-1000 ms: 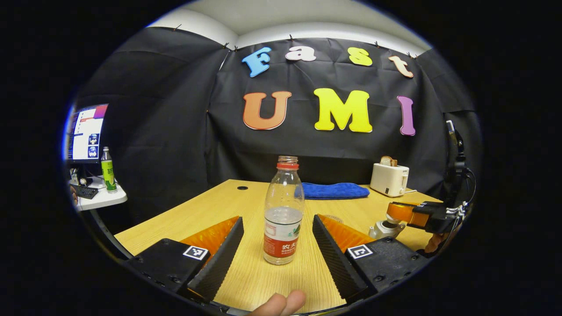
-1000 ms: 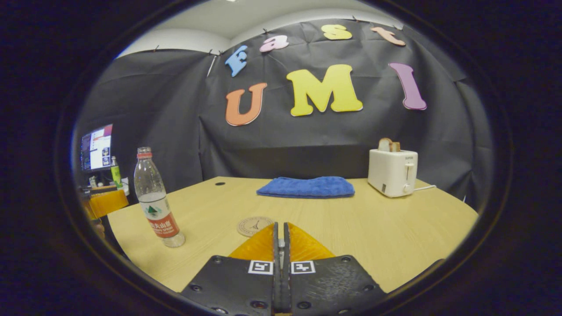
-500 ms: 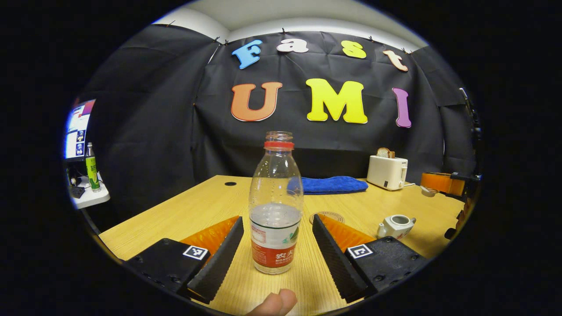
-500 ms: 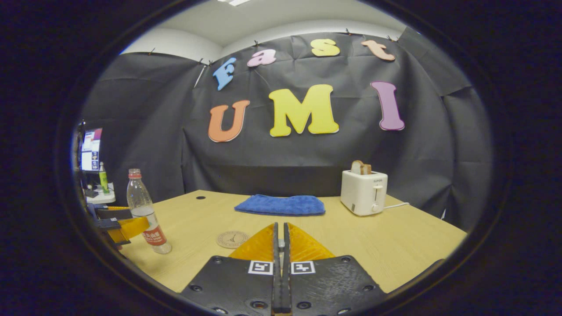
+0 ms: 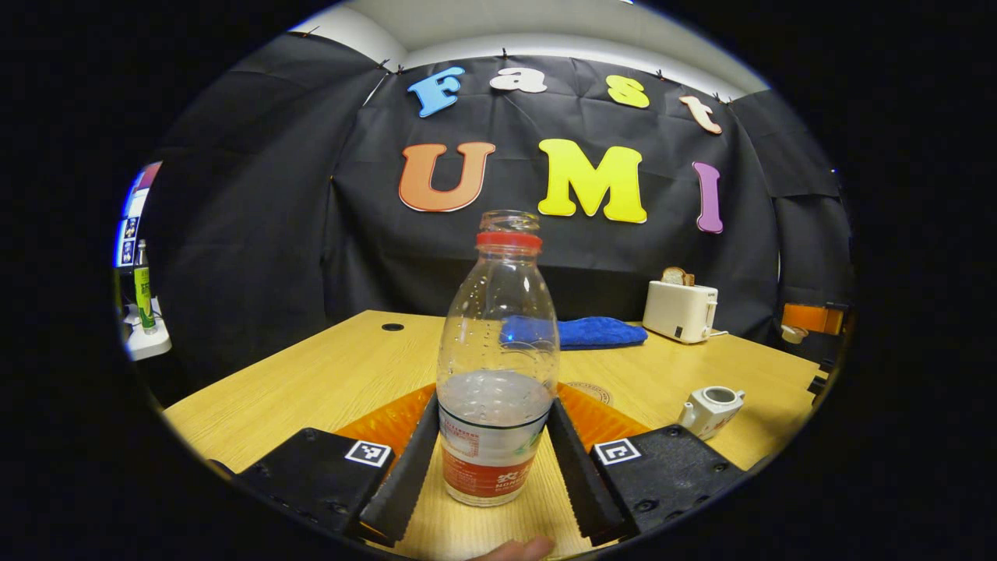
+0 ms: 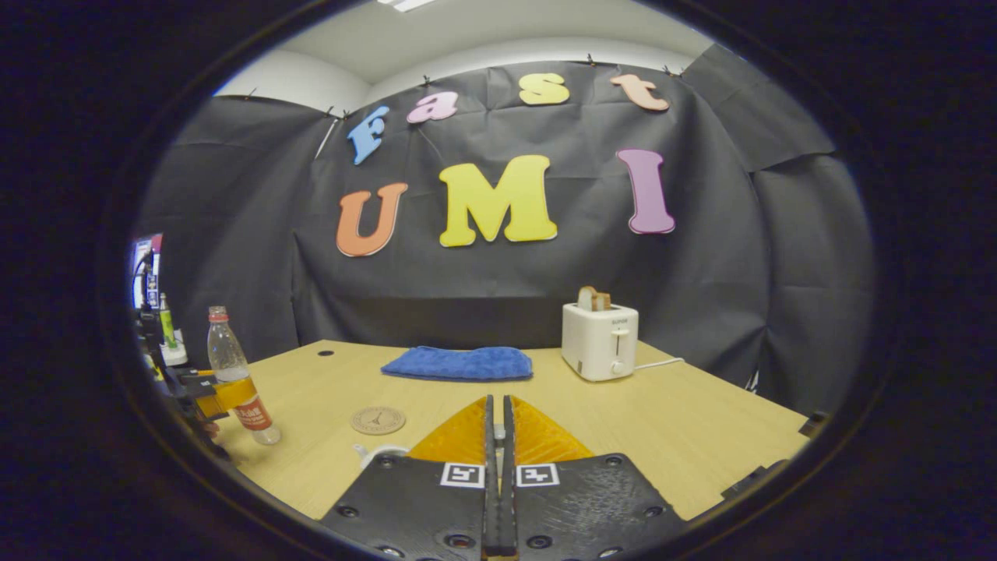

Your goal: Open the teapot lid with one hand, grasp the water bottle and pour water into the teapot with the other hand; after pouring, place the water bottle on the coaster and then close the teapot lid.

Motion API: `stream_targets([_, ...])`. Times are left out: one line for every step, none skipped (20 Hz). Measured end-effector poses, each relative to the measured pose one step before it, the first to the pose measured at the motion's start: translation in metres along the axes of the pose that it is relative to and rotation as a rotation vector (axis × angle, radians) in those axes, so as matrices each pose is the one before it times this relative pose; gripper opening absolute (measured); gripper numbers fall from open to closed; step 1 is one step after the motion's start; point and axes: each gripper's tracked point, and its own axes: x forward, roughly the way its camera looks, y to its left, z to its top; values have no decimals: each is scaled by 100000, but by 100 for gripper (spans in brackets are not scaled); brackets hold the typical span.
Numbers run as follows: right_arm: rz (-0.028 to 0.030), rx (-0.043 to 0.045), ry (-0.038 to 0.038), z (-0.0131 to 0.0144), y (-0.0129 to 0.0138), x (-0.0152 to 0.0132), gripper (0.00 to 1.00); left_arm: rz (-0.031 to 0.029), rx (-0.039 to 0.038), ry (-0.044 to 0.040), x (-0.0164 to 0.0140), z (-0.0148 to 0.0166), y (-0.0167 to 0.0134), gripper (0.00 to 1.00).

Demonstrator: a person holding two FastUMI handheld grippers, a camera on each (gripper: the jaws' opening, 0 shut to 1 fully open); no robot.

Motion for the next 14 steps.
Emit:
stream_targets([120,243,-524,350,-117,-356,0,298,1157,415,-47,54,-9,78])
stream_targets([-3,-233,-462,376,-163,-264,0,390,209,785,-4,-25,18,77])
stream_targets([-367,-635,-557,327,-315,-330,1,547,-720,1202,-304,17,42,77])
stream_targets([-364,-692,-226,273,-234,-93,0,312,-797,689,-285,205,-140,77])
stream_targets([42,-636,122,33,-150,-236,0,-778,-495,53,-397,441,-573,77])
stream_targets([998,164,340,126,128,-212,0,-181,946,270,-323,379,-568,77])
stream_targets([1507,712,92,155,164,-246,0,91,2229,124,-274,276,-241,76])
stream_targets([485,19,-94,252,40,-107,0,-180,2661,-189,-293,458,-478,76])
stream_targets([17,-487,-464,344,-86,-103,0,185,2732,474,-216,255,-412,76])
stream_targets([48,-534,-462,192,-150,-180,0,-365,2367,954,-239,102,-633,76])
stream_targets([288,-316,-271,132,3,-140,0,57,2718,725,-197,137,-405,76])
stream_targets([834,-337,-30,164,73,-169,0,238,2901,1027,-135,171,-446,76])
stream_targets([812,-634,-81,122,97,-187,0,296,2975,1256,-124,18,-443,76])
stream_targets([84,-556,-435,289,-142,-39,0,-160,2877,1447,-116,-33,-470,76])
